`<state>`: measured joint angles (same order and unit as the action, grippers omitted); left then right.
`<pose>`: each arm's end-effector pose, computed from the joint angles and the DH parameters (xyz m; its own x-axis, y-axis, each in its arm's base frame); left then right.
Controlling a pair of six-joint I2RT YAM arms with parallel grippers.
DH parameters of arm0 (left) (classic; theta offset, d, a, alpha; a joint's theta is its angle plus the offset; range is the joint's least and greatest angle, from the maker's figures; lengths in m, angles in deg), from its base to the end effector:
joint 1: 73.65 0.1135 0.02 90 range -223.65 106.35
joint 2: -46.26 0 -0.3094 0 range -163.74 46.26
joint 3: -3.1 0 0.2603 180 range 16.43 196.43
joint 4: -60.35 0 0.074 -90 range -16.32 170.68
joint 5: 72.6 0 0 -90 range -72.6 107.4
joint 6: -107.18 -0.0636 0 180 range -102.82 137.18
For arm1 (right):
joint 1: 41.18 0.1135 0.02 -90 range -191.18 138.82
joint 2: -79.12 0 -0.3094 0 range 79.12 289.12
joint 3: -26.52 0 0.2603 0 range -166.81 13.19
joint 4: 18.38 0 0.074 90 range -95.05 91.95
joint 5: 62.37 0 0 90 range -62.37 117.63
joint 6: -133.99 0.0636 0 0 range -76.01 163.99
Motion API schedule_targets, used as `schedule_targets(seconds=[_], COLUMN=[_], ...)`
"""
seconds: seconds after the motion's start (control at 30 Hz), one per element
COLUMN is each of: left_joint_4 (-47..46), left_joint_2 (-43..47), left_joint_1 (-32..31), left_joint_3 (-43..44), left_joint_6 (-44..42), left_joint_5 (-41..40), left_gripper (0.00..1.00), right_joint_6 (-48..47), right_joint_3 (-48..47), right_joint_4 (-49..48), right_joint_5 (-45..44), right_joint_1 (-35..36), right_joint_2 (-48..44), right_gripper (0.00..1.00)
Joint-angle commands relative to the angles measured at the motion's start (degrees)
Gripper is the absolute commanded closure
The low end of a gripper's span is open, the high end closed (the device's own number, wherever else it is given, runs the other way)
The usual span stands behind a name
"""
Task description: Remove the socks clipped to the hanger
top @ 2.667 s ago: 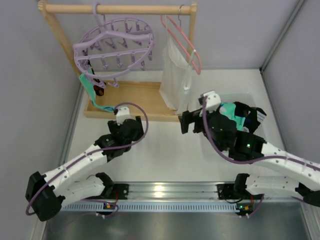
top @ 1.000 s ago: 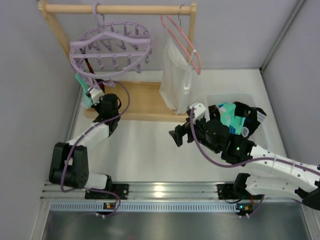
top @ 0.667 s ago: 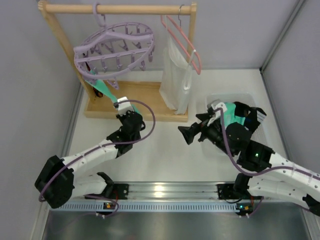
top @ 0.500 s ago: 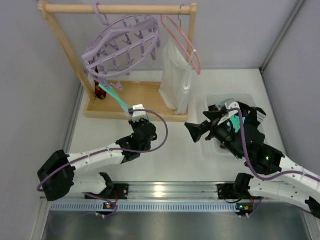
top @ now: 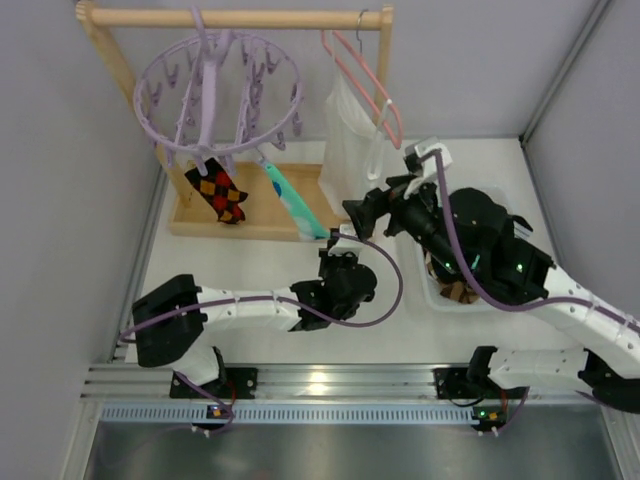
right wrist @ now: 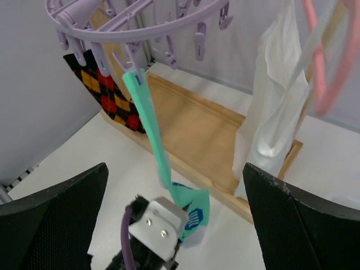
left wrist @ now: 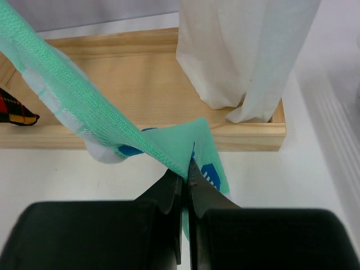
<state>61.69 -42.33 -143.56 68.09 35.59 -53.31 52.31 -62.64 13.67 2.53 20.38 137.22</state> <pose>0.1722 -0.2959 0.2785 -0.1426 0.0861 -0.9860 -0.0303 0.9954 0.0913 0.1242 0.1727 0.5082 -0.0941 0.1013 -0.9904 -0.5868 0.7980 0.1374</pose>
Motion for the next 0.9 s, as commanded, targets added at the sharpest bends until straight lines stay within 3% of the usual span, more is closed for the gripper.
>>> schedule_targets(seconds=[0.0, 0.33, 0.6, 0.87], left_joint_4=[-0.84, -0.93, -0.93, -1.02], left_joint_2=[-1.75, -0.61, -0.44, -1.75], left_joint_1=[-1.1, -1.46, -2.51, -2.78], left_joint_3=[2.57, -0.15, -0.24, 0.11], left_joint_6=[-2.42, -0.22, 0.04, 0.4], left_joint_5=[-2.67, -0.39, 0.23, 0.67], left_gripper=[1.0, 1.0, 1.0, 1.0], right_joint_6=[-3.47, -10.07, -9.81, -10.16], right_joint_3=[-9.4, -36.19, -44.13, -49.76], right_joint_4=[5.44, 12.13, 12.66, 13.27], right_joint_5=[2.68, 8.57, 14.56, 18.16], right_joint_1=[-0.83, -2.32, -6.98, -6.98], right_joint_2=[9.61, 34.87, 42.96, 48.41], right_gripper=[0.01, 0.05, 0.12, 0.19])
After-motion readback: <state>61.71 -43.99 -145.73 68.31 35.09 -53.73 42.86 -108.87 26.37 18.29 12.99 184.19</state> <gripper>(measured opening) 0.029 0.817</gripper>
